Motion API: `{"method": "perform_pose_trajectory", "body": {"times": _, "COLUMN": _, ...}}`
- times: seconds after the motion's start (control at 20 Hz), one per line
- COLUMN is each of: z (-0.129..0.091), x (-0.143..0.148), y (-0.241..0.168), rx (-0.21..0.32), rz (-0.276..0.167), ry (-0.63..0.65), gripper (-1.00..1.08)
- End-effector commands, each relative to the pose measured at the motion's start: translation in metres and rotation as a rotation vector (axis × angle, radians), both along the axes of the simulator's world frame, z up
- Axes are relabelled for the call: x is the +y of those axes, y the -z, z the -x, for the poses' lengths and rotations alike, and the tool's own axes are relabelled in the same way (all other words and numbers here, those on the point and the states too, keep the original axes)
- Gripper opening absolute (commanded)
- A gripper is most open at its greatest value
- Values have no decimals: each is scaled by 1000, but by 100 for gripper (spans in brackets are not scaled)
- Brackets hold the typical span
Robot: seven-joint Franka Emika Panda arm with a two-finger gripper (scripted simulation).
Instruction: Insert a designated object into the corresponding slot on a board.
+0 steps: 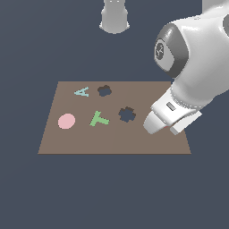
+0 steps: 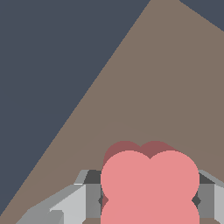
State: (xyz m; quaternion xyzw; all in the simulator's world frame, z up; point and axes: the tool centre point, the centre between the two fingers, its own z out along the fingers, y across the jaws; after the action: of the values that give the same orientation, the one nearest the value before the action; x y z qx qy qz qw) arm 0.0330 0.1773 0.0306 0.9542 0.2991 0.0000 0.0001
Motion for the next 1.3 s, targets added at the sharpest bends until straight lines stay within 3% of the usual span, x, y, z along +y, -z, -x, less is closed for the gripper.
{"method": "perform_pose_trajectory", "body": {"times": 0.0, "z": 0, "x": 0, "y": 1, "rx": 0, "rz": 0, "ry": -1, "gripper": -100}}
{"method": "perform_pose_trajectory", "body": {"times": 0.65, "z": 6, "x": -2, "y": 0, "rx": 0, "rz": 0, "ry": -32, "gripper": -100}}
{"method": "perform_pose_trajectory", "body": {"times": 1.25, "z": 46, "x": -22, "y": -2, "rx": 0, "rz": 0, "ry": -243, "gripper": -100}}
